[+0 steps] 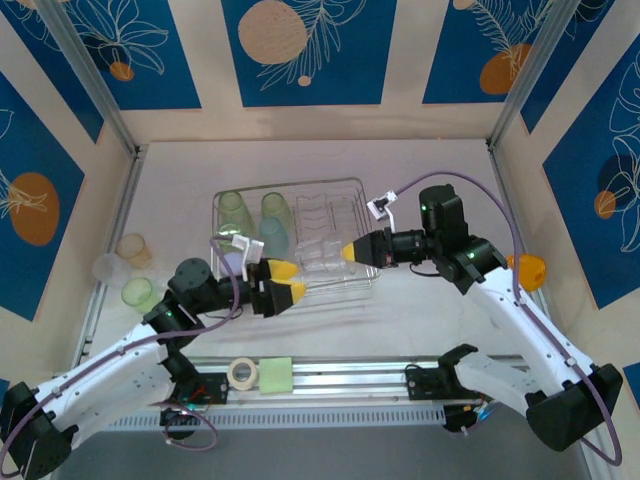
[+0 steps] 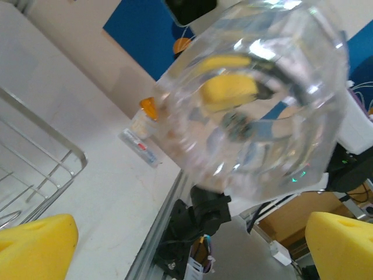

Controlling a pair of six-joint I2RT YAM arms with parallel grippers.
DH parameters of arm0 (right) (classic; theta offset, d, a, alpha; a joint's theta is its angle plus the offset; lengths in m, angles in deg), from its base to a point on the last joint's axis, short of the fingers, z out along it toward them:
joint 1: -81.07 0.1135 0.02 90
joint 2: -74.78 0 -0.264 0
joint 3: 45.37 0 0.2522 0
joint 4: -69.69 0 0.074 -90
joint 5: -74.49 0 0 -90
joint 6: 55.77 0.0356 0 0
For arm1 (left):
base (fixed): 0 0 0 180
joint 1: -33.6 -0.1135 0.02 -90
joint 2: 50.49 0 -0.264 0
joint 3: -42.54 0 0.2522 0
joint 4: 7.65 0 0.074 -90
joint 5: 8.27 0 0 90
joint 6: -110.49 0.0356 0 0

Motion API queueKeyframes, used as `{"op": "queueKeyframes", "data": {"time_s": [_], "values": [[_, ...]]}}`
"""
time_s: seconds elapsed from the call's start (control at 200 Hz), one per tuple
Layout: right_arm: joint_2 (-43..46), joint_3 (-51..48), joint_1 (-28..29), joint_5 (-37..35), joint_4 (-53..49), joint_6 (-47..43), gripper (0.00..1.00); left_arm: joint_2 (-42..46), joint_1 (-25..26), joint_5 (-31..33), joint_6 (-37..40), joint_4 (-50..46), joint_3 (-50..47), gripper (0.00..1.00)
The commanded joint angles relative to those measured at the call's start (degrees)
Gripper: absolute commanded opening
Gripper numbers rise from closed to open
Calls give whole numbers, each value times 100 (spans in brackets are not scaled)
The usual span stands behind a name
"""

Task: Load the cups into the dish rack

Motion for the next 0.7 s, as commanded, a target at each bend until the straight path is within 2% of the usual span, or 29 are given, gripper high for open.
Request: {"op": "queueKeyframes", "data": {"time_s": [0.0,0.44,0.69], "values": [[-62,-152,91,139,440,212,0,-87,116,-258,-22,640,233,100],[-390,-116,629,-26,799,374,0,-90,186,201,104,1004,196,100],[-452,-187,666,-58,957,451,0,-238,180,257,-48,1366,136,98]]}}
